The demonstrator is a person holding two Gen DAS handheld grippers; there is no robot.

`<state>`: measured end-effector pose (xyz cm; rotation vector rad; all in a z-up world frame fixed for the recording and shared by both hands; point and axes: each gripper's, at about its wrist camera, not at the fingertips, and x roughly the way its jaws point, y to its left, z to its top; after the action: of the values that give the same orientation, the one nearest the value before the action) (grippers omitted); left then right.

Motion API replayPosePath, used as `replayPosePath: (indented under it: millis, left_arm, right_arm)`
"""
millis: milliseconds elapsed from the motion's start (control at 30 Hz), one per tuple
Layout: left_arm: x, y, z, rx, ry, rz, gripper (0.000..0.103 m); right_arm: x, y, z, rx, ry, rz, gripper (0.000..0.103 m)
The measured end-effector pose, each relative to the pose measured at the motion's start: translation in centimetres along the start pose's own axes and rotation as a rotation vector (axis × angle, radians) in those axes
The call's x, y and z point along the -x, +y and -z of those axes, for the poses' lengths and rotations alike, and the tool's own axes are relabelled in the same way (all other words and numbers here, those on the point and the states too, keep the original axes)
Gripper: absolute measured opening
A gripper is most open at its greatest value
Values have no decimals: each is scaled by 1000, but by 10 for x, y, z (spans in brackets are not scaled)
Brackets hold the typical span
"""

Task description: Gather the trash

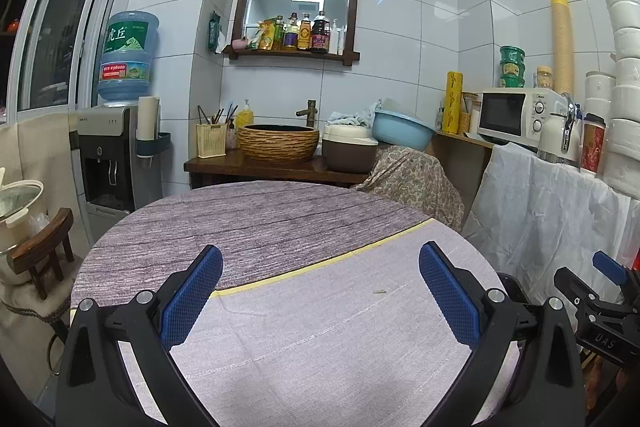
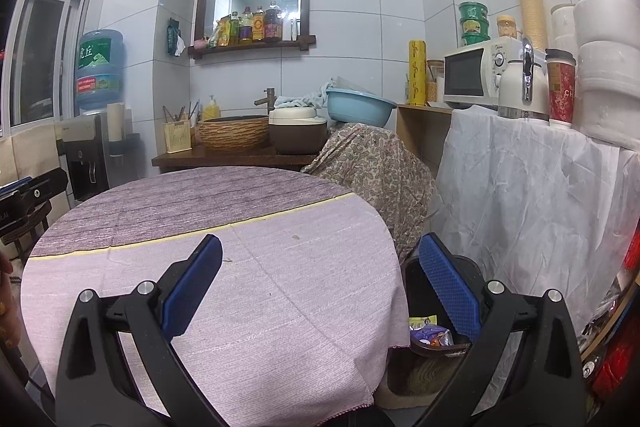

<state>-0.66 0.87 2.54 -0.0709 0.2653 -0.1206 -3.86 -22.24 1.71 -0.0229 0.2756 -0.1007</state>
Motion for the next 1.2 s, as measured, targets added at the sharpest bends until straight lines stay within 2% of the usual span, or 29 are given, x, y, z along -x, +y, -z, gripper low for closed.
replayPosePath:
  millis: [1200]
  left_arm:
    - [0, -1, 2, -9, 10, -3, 98]
  right_arm:
    - [-3, 0, 6, -1, 12, -12, 97]
